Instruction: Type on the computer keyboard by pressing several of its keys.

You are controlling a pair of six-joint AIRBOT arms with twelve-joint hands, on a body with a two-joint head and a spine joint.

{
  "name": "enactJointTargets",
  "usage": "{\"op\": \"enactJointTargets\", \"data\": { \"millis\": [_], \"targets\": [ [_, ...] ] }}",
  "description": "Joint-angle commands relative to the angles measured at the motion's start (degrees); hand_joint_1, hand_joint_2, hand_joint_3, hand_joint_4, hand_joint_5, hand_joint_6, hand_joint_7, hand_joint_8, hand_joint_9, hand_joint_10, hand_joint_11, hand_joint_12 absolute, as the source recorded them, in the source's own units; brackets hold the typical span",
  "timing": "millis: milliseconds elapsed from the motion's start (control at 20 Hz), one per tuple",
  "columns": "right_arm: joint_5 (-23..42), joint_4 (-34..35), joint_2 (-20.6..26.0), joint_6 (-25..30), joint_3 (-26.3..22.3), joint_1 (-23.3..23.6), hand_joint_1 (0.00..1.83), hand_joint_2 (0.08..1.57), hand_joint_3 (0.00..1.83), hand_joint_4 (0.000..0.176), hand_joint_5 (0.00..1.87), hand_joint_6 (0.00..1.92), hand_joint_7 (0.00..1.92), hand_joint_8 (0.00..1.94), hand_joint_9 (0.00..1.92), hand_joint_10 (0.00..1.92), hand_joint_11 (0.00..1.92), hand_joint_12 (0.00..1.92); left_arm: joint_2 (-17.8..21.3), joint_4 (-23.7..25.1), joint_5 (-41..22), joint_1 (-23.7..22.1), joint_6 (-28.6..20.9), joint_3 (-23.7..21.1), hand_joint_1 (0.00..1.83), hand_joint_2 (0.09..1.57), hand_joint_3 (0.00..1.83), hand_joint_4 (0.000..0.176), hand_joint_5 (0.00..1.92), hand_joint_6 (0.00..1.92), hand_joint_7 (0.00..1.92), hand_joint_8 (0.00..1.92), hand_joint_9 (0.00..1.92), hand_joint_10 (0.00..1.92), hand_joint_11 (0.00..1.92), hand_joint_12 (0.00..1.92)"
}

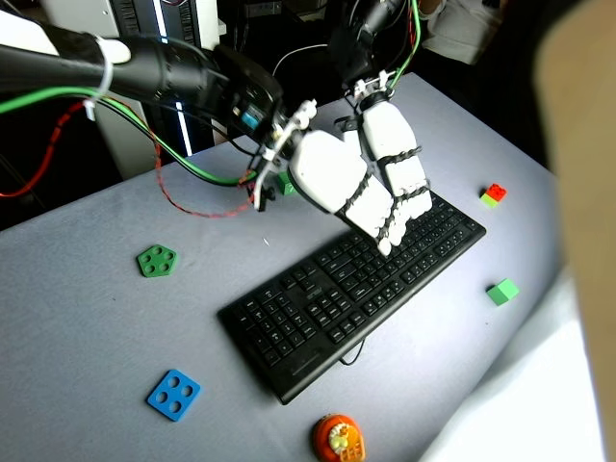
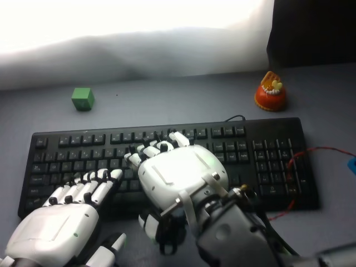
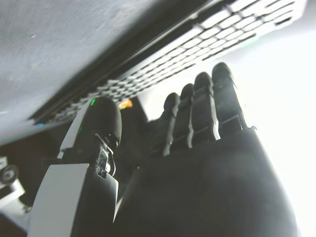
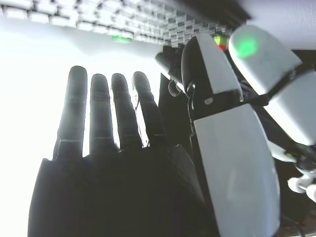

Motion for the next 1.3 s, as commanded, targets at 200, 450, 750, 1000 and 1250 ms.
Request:
{"op": "enactJointTargets", "data": {
  "millis": [200,450,750,1000,1250],
  "targets": [
    [0.3,-3.5,-3.3,1.8,6.9,-0.3,0.99,1.17,0.00,0.000,0.37,0.25,0.42,0.01,0.09,0.70,0.00,1.31,0.1,3.3,-4.4,-0.5,0.1,1.9,0.77,1.44,0.00,0.000,0.01,0.00,0.09,0.01,0.09,0.02,0.00,0.49],
    [-0.6,-3.3,-3.8,3.6,8.8,-1.5,0.97,1.18,0.00,0.000,0.32,0.27,0.44,0.02,0.12,0.78,0.00,1.37,0.0,3.3,-3.1,-0.7,0.3,3.2,0.78,1.41,0.00,0.000,0.03,0.01,0.12,0.00,0.11,0.02,0.00,0.58],
    [-0.6,0.8,-3.7,0.9,8.0,-0.4,0.96,1.19,0.00,0.000,0.46,0.79,0.47,0.03,0.11,0.73,0.00,1.23,0.6,3.3,-2.8,-1.0,0.1,3.4,0.76,1.46,0.00,0.000,0.28,0.07,0.25,0.03,0.18,0.03,0.00,0.48],
    [0.4,1.6,-3.6,-0.3,6.9,0.1,0.87,1.25,0.00,0.000,0.48,0.34,0.42,0.02,0.16,0.53,0.00,0.91,0.8,3.3,-2.5,-0.9,0.0,3.7,0.71,1.49,0.00,0.000,0.23,0.02,0.20,0.00,0.14,0.01,0.00,0.16],
    [0.4,1.7,-3.7,0.1,7.1,0.2,0.86,1.25,0.00,0.000,0.65,0.39,0.40,0.00,0.06,0.69,0.00,1.29,0.9,3.3,-2.5,-0.9,0.0,3.6,0.73,1.48,0.00,0.000,0.47,0.12,0.22,0.00,0.13,0.00,0.00,0.16]
  ]
}}
